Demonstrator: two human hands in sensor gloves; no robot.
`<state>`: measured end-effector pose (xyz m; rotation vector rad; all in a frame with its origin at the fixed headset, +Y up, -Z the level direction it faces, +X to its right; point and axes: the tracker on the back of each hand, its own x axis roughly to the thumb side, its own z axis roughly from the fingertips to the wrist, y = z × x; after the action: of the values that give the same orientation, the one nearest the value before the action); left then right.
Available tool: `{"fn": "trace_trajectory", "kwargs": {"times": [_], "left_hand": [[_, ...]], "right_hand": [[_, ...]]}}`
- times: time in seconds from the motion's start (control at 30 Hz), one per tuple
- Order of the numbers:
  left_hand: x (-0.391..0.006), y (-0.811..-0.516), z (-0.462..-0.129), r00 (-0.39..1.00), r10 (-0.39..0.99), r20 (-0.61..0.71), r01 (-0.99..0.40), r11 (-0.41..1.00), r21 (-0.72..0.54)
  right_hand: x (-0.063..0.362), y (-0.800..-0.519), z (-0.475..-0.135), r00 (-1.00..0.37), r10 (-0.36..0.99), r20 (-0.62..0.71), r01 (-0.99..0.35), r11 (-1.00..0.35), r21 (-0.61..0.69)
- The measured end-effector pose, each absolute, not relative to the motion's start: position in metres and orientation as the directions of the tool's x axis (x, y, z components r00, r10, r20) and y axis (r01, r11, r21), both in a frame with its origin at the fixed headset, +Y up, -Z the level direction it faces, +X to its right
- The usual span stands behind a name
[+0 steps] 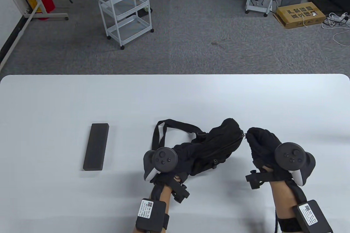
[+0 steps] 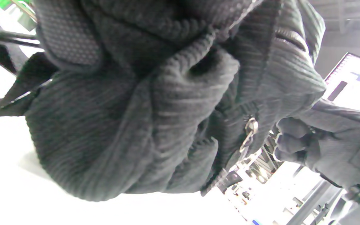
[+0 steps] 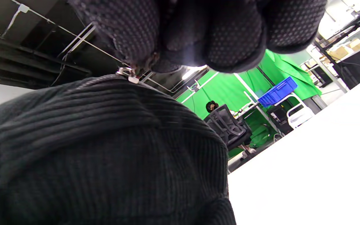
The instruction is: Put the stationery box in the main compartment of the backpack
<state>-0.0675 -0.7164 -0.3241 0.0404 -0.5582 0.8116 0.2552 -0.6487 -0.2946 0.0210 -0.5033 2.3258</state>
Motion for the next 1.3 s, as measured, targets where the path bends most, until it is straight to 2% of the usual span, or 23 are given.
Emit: {"fn": "trace_trajectory", "kwargs": {"times": [0.43, 0.73, 1.0, 1.13, 1.3], "left_hand": [[-0.059, -0.713, -0.320, 0.527, 0.659, 0.537, -0.697, 0.697, -0.171], [-0.052, -0.716, -0.320, 0.535, 0.645, 0.546, -0.677, 0.714, -0.180], [-0.076, -0.708, -0.323, 0.469, 0.735, 0.489, -0.793, 0.594, -0.133], [-0.085, -0.703, -0.323, 0.452, 0.744, 0.492, -0.815, 0.568, -0.111], [-0.093, -0.700, -0.324, 0.406, 0.767, 0.496, -0.841, 0.527, -0.126]], "right_hand": [[0.282, -0.675, -0.314, -0.630, 0.776, 0.014, -0.754, -0.607, -0.251], [0.288, -0.708, -0.330, -0.680, 0.724, -0.116, -0.702, -0.688, -0.185], [0.303, -0.702, -0.322, -0.458, 0.889, 0.030, -0.880, -0.448, -0.157], [0.295, -0.701, -0.322, -0.493, 0.867, 0.067, -0.869, -0.489, -0.072], [0.276, -0.704, -0.325, -0.527, 0.838, 0.142, -0.831, -0.543, 0.123]]}}
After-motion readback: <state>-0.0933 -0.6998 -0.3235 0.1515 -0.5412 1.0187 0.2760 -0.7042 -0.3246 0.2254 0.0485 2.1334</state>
